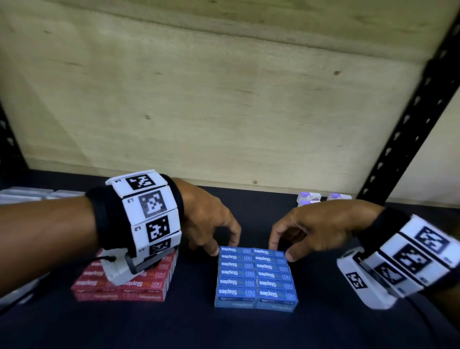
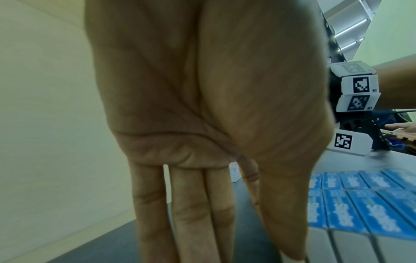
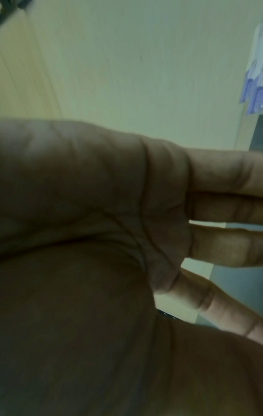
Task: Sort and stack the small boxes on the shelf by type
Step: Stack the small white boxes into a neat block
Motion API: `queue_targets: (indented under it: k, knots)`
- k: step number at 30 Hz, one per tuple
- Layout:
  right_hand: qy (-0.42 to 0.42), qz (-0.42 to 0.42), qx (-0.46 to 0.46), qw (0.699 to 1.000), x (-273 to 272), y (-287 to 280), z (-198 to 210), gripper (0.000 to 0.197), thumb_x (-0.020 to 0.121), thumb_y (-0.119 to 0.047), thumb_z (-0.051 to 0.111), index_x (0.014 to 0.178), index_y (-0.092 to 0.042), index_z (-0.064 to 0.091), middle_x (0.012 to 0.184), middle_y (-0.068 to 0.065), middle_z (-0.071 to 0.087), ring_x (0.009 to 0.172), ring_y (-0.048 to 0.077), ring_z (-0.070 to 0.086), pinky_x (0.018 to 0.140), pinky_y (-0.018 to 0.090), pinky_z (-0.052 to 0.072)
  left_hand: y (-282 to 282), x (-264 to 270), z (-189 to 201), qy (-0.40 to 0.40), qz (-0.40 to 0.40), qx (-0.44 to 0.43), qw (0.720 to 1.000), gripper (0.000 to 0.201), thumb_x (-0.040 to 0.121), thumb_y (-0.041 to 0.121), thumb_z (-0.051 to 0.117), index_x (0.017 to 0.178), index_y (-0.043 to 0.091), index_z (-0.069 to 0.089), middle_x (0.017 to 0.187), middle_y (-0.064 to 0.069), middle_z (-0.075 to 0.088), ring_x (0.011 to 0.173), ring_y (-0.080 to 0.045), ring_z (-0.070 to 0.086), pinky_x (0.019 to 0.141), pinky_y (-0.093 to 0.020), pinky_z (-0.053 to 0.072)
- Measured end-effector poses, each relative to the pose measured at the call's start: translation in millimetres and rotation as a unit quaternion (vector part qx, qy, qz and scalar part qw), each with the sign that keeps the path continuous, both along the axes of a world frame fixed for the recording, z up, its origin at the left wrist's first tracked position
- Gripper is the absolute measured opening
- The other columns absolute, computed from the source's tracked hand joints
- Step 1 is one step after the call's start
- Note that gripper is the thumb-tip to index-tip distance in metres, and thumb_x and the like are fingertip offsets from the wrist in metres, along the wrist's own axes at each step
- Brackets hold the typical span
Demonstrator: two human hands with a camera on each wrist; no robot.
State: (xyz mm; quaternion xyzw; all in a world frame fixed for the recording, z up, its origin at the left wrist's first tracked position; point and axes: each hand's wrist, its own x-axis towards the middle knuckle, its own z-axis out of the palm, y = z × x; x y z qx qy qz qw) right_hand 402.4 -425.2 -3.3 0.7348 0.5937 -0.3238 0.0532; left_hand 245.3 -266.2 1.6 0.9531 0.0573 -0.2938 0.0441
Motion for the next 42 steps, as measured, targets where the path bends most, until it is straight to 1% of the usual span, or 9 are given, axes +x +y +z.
queue_targets:
  k: [10,15,19,22,26,29,33,36,42]
  knots:
    - [-0.025,-0.016,0.002,1.000,-6,0,2,0.026,0.090,-0.025,0.070,0.115,-0.033,0.067,0.105,-0.007,0.074,0.101,0.010,0.067,0.101,0.036,0.049,-4,-5,1,-0.004,0.009,0.008,1.000,0.030,0.096,0.039,0.057,0.125,0.042,0.049,0.095,-0.001,0.075,0.080,-0.011,0.066,0.068,-0.025,0.047]
    - [-0.031,-0.027,-0.002,0.999,-10,-2,4,0.028,0.091,-0.023,0.069,0.117,-0.032,0.067,0.106,-0.006,0.073,0.101,0.010,0.066,0.099,0.032,0.049,-6,-8,1,-0.008,0.013,0.012,1.000,0.031,0.095,0.038,0.057,0.125,0.043,0.049,0.098,0.000,0.074,0.089,-0.015,0.070,0.081,-0.031,0.052]
    - [-0.041,-0.036,-0.003,0.999,-14,-6,6,0.032,0.090,-0.022,0.069,0.120,-0.033,0.065,0.106,-0.007,0.073,0.094,0.005,0.064,0.092,0.025,0.047,-6,-9,0,-0.010,0.009,0.027,1.000,0.042,0.093,0.029,0.062,0.130,0.043,0.046,0.115,0.000,0.068,0.102,-0.017,0.066,0.081,-0.030,0.049]
    - [-0.055,-0.048,0.001,0.997,-11,-11,2,0.034,0.089,-0.024,0.070,0.120,-0.036,0.063,0.102,-0.006,0.070,0.089,0.006,0.059,0.091,0.029,0.048,-5,-4,2,-0.001,0.015,0.046,0.999,0.051,0.091,0.017,0.061,0.133,0.041,0.045,0.118,0.002,0.065,0.105,-0.018,0.063,0.085,-0.029,0.051]
    - [-0.012,-0.096,0.022,0.995,7,-28,-2,0.033,0.089,-0.029,0.070,0.120,-0.038,0.062,0.103,-0.016,0.066,0.099,0.006,0.062,0.097,0.026,0.047,-4,17,8,-0.016,0.040,0.043,0.998,0.035,0.090,0.023,0.062,0.122,0.033,0.056,0.110,0.002,0.069,0.101,-0.020,0.066,0.092,-0.037,0.053]
    - [-0.001,-0.142,0.047,0.989,33,-43,11,0.025,0.091,-0.025,0.068,0.114,-0.033,0.065,0.106,-0.007,0.073,0.102,0.011,0.067,0.098,0.030,0.048,-8,41,15,-0.098,0.034,0.044,0.994,0.022,0.089,0.033,0.063,0.111,0.030,0.061,0.096,0.009,0.067,0.093,-0.017,0.067,0.088,-0.038,0.054]
    - [-0.110,-0.205,0.097,0.968,79,-61,32,0.017,0.088,-0.022,0.068,0.104,-0.029,0.069,0.092,-0.006,0.075,0.079,0.008,0.065,0.074,0.018,0.048,-26,81,21,-0.188,0.000,0.053,0.981,0.018,0.091,0.037,0.061,0.107,0.029,0.063,0.082,0.017,0.054,0.087,-0.013,0.058,0.076,-0.032,0.049]
    - [-0.201,-0.252,0.090,0.942,112,-67,32,0.013,0.085,-0.023,0.073,0.096,-0.028,0.067,0.089,-0.010,0.067,0.081,0.010,0.060,0.072,0.020,0.043,-42,110,16,-0.204,-0.021,0.060,0.977,0.020,0.091,0.043,0.060,0.106,0.030,0.062,0.091,0.012,0.057,0.088,-0.015,0.057,0.069,-0.030,0.042]
    - [-0.232,-0.267,0.043,0.934,134,-65,8,0.025,0.081,-0.027,0.078,0.097,-0.031,0.060,0.095,-0.009,0.061,0.093,0.013,0.059,0.084,0.024,0.047,-69,148,2,-0.203,-0.066,0.110,0.971,0.036,0.092,0.046,0.058,0.123,0.029,0.054,0.112,0.003,0.058,0.085,-0.019,0.051,0.068,-0.029,0.037]
